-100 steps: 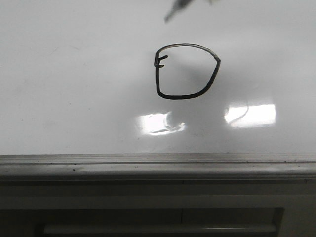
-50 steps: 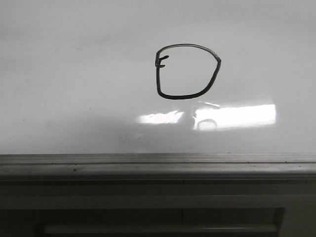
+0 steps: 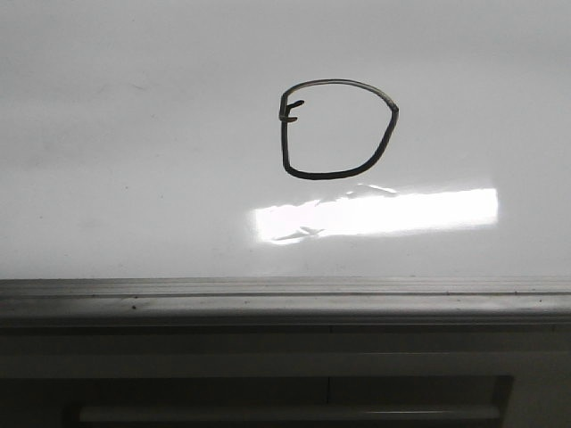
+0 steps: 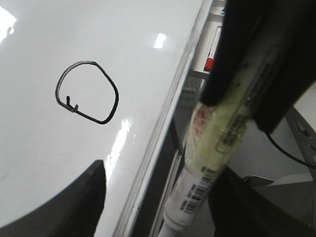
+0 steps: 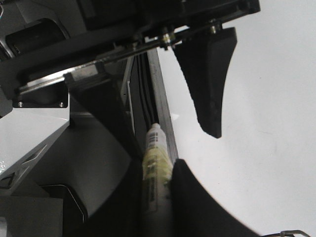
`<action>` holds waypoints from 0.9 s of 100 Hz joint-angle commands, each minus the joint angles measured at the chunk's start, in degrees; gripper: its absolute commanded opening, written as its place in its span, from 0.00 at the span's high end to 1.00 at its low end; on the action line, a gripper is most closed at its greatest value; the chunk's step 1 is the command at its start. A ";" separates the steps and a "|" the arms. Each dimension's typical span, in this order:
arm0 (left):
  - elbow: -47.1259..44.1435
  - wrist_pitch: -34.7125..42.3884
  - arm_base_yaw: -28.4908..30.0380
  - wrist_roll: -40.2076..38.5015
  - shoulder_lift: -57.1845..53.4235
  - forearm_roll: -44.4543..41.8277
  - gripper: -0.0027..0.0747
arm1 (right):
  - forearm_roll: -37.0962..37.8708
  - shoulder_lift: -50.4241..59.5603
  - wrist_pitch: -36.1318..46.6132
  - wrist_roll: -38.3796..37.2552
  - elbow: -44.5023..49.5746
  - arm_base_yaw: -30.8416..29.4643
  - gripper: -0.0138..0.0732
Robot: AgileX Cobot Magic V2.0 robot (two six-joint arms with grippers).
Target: Write number 0 on whiteboard
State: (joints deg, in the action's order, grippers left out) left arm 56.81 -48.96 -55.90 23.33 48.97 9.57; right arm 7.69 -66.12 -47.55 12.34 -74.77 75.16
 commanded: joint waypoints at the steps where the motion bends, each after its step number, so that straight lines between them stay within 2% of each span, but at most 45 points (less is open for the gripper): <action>1: 2.01 3.83 -0.29 0.02 0.29 1.83 0.48 | 0.31 0.95 4.31 0.79 -1.77 0.93 0.90; 14: 2.01 3.42 -0.29 0.02 1.27 2.36 0.65 | 0.31 0.95 4.31 0.79 -1.77 1.70 0.90; 31: 2.01 3.30 -0.29 0.02 1.43 2.36 0.99 | 0.18 0.95 3.86 0.79 -1.77 1.70 0.90; 45: 2.01 3.30 -0.29 0.02 1.43 2.36 0.99 | 0.15 0.95 4.36 0.79 -1.77 1.70 0.89; 52: 2.01 3.43 -0.29 0.02 1.43 2.36 0.99 | 0.15 0.95 5.10 0.79 -1.77 1.70 0.82; 59: 1.90 4.08 -0.29 -0.08 1.43 2.36 0.99 | 0.61 1.18 5.90 0.79 -1.77 1.70 0.64; 69: 1.26 6.43 -0.17 -2.01 1.43 2.17 0.99 | 3.01 2.12 7.21 -1.10 -1.77 1.70 0.29; 74: 0.43 8.62 -0.17 -4.14 1.43 1.46 0.99 | 4.79 3.04 8.20 -3.85 -1.77 1.70 0.19; 82: -1.53 12.47 -0.17 -10.85 1.43 -2.11 0.99 | 8.44 5.51 8.88 -8.99 -1.77 1.70 0.18; 90: -4.12 17.29 -0.17 -22.33 1.43 -9.57 0.99 | 10.40 8.69 8.46 -13.11 -1.77 1.48 0.27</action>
State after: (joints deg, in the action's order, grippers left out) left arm 53.36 -40.53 -56.40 13.10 50.48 7.02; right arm 15.80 -62.14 -43.31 4.12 -74.77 76.57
